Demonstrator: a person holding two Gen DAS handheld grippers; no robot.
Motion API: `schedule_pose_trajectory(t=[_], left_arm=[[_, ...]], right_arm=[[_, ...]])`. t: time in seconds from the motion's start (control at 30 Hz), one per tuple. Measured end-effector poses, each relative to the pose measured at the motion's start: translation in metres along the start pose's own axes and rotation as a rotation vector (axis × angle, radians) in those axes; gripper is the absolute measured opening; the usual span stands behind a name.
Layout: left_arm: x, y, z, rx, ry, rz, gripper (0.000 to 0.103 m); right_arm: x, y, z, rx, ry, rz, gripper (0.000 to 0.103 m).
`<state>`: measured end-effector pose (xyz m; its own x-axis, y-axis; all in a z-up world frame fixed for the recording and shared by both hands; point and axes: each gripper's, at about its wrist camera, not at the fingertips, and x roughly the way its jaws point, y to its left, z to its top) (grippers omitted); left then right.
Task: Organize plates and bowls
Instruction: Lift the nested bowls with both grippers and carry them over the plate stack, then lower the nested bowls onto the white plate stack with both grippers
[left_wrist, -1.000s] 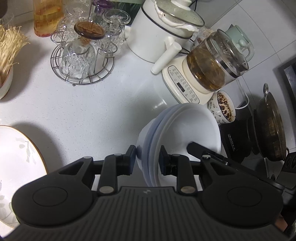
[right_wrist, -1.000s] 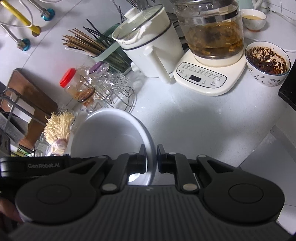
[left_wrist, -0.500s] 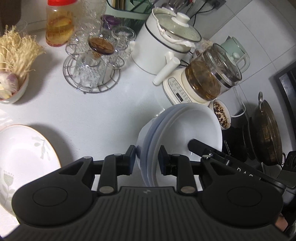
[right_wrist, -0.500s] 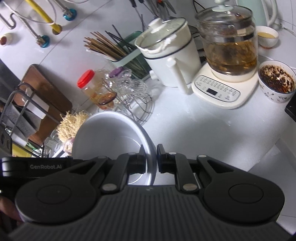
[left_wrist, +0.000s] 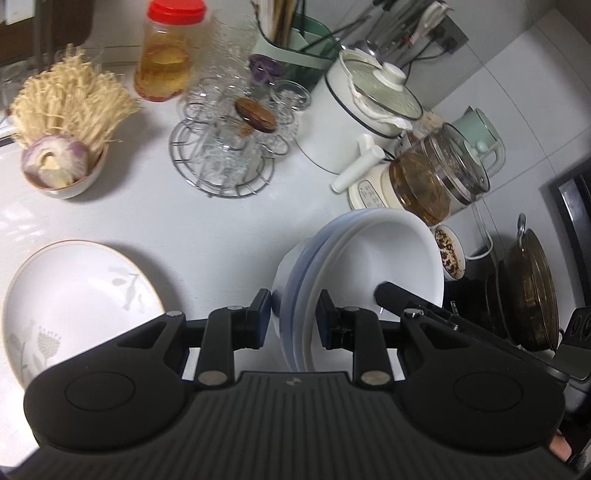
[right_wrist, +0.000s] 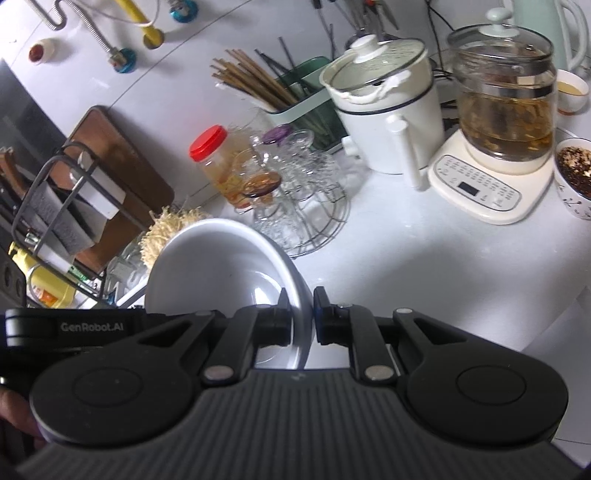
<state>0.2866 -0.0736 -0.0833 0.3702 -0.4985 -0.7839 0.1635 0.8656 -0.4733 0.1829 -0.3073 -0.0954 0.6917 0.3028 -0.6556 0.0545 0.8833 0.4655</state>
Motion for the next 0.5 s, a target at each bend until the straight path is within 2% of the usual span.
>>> schedule_pose_trajectory(t=[0.5], left_arm=[[-0.035,0.079,-0.021,-0.118,-0.026,0.041,0.029]], right_arm=[[0.038,0.062,-0.022,-0.073,0.101,0.035,0.015]])
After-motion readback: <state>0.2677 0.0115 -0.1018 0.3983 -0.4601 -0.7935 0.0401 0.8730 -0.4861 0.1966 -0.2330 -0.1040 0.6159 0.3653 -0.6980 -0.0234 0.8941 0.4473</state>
